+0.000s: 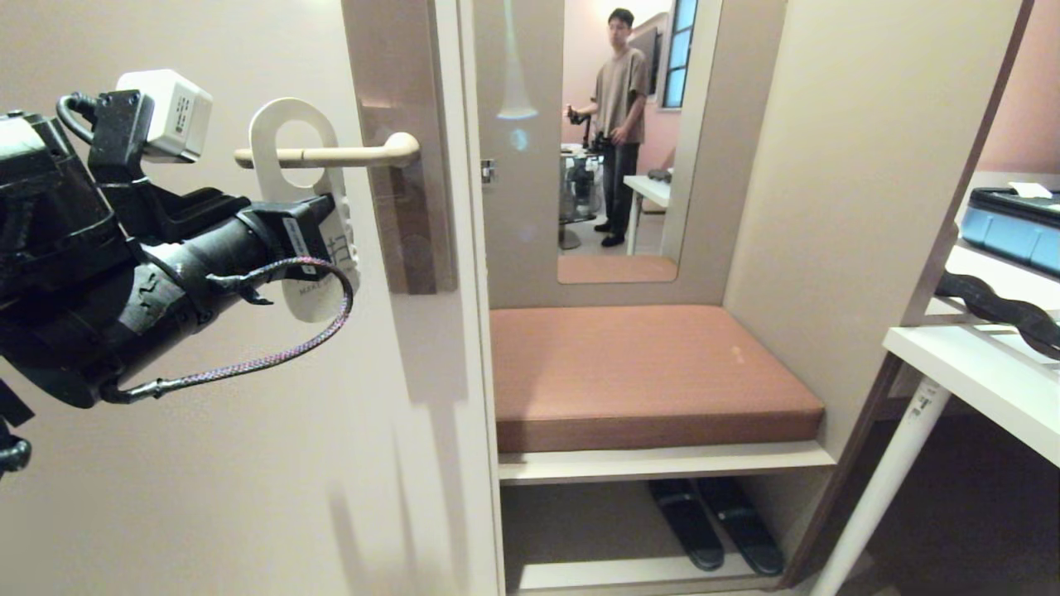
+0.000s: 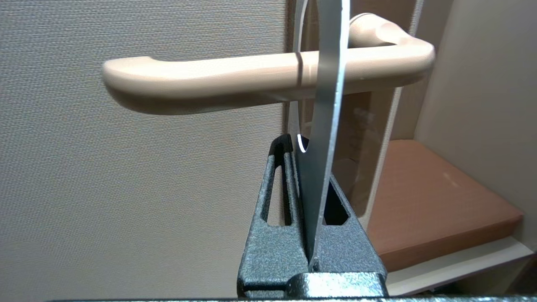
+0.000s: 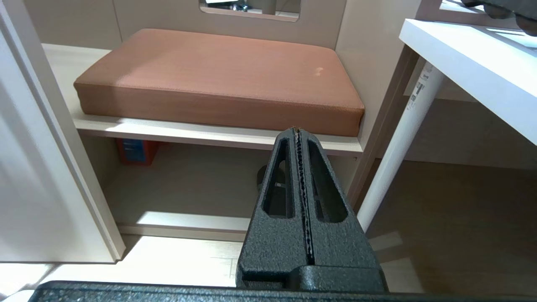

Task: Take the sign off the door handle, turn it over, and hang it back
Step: Hang the sign back with the other side facing out

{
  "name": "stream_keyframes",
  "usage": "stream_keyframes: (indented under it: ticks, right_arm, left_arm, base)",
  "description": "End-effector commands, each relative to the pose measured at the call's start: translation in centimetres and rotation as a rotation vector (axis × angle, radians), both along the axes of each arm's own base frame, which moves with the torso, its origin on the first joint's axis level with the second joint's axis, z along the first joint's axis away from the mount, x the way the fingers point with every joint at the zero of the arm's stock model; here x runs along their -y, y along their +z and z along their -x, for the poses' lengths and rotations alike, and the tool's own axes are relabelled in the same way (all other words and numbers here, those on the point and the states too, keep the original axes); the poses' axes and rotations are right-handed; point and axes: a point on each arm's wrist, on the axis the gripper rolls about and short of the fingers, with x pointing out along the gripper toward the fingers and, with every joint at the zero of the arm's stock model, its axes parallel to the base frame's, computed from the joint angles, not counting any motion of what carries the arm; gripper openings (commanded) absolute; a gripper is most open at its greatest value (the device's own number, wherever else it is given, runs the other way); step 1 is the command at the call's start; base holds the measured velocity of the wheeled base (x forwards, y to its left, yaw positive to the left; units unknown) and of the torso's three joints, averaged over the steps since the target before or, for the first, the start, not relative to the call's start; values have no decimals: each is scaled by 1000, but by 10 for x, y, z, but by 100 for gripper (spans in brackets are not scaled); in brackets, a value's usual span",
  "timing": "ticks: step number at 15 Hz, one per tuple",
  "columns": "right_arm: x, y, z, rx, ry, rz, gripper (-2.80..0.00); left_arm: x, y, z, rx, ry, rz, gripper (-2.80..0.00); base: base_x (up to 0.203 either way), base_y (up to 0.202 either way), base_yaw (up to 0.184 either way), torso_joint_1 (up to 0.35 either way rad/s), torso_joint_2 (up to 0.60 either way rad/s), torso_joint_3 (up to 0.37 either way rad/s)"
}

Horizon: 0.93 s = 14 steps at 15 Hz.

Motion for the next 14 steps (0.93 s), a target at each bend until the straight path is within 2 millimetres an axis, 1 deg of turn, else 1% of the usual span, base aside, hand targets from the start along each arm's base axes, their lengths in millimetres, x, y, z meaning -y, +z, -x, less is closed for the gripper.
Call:
stream_keyframes:
  ticks: [1,7,14]
  right_arm:
    - [0,0,0,0,1,1,-280]
    - [0,0,0,0,1,1,-280]
    - [0,0,0,0,1,1,-280]
  left_arm:
    - [1,1,1,5,-3,2,-280]
    - [11,0,4,4,-46,1,-280]
    - [14,-3,-2,-9,-50,-5,-280]
  base:
    - [0,0,0,0,0,0]
    - [0,0,0,0,0,0]
    - [0,0,0,0,0,0]
